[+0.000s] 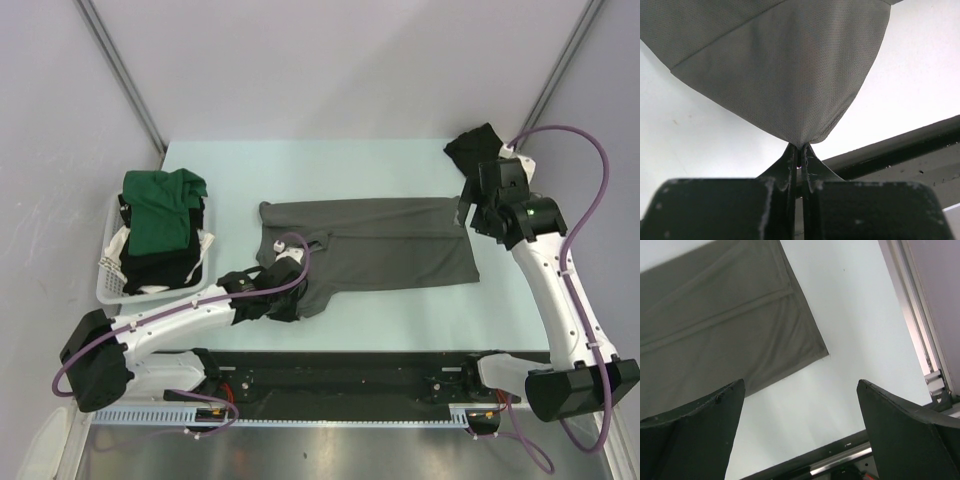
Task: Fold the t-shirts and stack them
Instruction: Grap the side of the flattened tshirt closest away from the robot with both arms
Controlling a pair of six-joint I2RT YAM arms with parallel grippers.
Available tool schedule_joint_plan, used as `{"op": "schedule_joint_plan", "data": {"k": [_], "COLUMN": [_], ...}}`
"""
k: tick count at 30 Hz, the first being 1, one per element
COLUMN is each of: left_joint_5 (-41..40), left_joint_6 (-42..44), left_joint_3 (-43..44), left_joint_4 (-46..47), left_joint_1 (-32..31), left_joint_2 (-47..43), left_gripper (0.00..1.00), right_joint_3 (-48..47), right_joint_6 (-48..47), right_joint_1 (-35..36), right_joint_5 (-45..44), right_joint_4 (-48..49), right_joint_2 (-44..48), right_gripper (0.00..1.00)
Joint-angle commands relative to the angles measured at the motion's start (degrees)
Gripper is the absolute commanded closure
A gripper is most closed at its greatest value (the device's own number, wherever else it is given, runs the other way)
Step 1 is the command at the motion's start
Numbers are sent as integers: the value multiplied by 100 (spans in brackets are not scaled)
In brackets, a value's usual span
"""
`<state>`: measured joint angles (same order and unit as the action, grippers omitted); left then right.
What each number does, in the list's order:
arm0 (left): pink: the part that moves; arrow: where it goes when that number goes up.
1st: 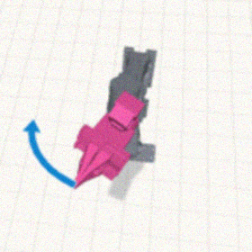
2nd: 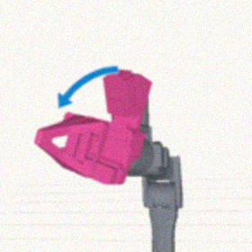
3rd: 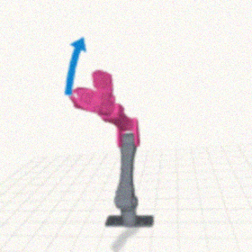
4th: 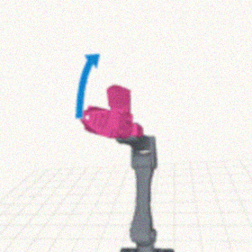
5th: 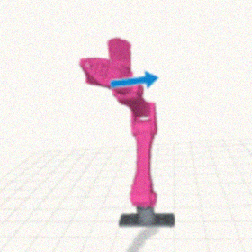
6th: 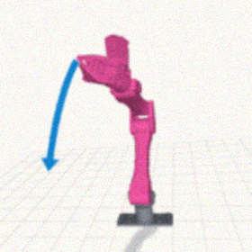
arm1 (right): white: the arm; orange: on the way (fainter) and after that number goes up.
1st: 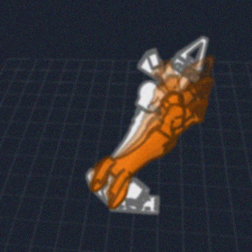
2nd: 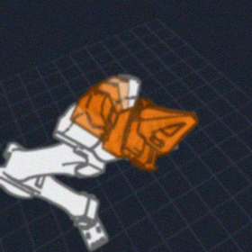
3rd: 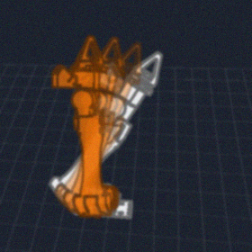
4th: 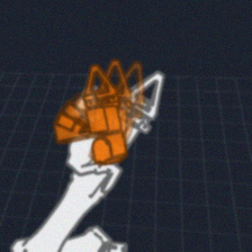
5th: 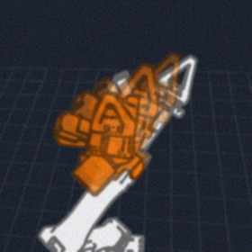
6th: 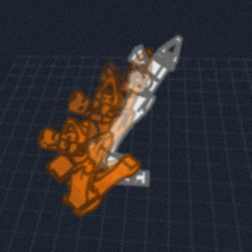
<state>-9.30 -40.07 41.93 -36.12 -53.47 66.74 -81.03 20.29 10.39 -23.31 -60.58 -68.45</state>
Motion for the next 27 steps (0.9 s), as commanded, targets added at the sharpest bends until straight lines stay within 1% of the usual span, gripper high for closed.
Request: {"op": "schedule_joint_plan", "data": {"k": [1,10,17,22,27], "left_joint_5": [33,86,77,77,16], "left_joint_6": [114,123,140,140,149], "left_joint_3": [210,140,166,166,236], "left_joint_4": [-159,-115,-141,-185,-299], "left_joint_1": [-40,-40,-40,-40,-40], "left_joint_2": [32,93,102,102,94], "left_gripper": [97,97,97,97,98], "right_joint_3": [430,1326,1766,2039,2170], "right_joint_6": [-34,159,212,168,133], "right_joint_1": [24,24,-11,-151,-354], "right_joint_5": [-244,-314,-253,-148,-42], "right_joint_4": [142,327,573,889,1074], "right_joint_2": [173,104,-134,-222,-468], "right_gripper": [0,0,1,7,8]}}
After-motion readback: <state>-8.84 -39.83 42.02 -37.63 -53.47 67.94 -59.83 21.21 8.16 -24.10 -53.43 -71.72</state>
